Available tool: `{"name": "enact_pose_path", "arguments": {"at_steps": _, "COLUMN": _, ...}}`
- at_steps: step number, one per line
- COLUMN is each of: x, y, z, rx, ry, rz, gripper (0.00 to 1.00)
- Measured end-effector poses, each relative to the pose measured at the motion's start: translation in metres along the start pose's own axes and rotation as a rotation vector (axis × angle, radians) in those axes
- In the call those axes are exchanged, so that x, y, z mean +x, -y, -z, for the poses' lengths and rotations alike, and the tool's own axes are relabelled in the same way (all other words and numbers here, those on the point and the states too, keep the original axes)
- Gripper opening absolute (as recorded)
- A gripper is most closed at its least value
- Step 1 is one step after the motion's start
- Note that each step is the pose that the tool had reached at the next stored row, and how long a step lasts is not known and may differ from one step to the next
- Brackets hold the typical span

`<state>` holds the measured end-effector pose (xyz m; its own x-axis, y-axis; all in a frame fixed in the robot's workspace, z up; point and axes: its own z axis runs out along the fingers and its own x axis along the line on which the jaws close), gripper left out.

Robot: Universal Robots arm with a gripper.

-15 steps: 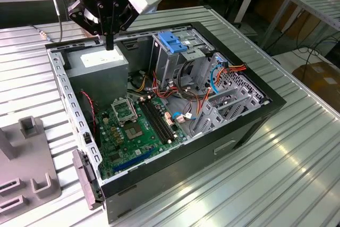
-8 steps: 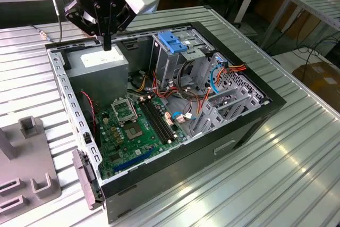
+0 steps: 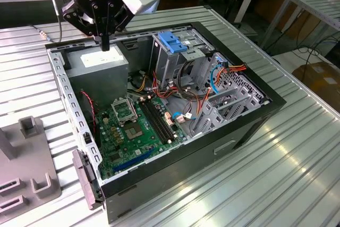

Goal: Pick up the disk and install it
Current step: 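Reach for the disk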

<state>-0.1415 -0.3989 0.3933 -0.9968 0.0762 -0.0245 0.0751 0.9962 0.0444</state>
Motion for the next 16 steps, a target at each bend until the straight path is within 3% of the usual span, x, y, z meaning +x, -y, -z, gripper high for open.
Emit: {"name": "enact_pose_path", "arguments": {"at_steps": 16, "x": 0.0045, "y": 0.0003, "z": 0.0001, "rx": 0.0000, "ry": 0.0000, "rz": 0.000, "gripper": 0.10}}
